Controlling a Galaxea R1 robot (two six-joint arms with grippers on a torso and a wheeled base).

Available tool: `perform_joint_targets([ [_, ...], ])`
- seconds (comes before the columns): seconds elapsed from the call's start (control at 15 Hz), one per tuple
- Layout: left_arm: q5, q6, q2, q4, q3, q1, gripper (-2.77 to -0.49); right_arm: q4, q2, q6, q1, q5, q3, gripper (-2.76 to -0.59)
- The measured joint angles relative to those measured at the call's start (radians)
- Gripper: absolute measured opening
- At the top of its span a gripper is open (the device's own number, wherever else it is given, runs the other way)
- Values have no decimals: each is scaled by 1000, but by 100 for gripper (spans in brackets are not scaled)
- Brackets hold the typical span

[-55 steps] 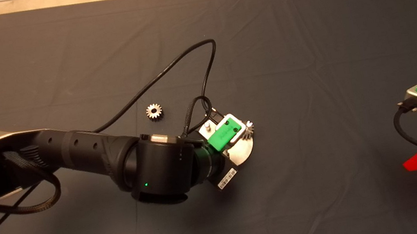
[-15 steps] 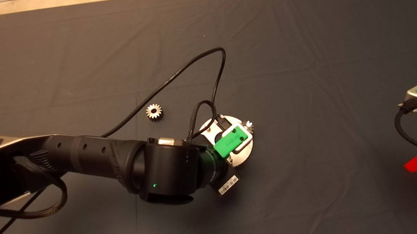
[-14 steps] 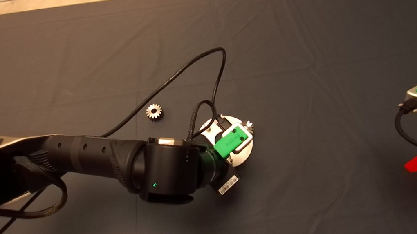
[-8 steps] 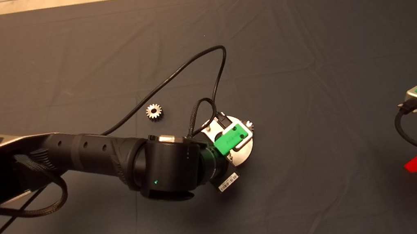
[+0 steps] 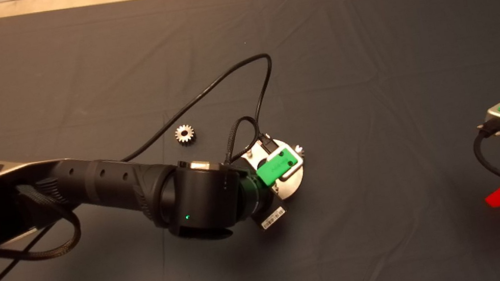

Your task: Install three planetary gears onto the carrier pins

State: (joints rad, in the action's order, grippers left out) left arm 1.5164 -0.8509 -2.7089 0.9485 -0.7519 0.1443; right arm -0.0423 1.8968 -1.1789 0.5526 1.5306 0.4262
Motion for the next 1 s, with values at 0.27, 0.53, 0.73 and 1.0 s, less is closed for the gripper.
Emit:
perform_joint_targets([
  [0.27,3,9,7,-2,-18,-3,-249,1,-2,0,0,0,0,-133],
  [0.53,7,20,8,-2,-19,-3,-249,1,-2,0,0,0,0,-133],
  [0.73,6,22,8,-2,-20,-3,-249,1,-2,1,0,0,0,-133],
  [1.0,10,22,4,-2,-25,-3,-249,1,-2,4,0,0,0,-133],
])
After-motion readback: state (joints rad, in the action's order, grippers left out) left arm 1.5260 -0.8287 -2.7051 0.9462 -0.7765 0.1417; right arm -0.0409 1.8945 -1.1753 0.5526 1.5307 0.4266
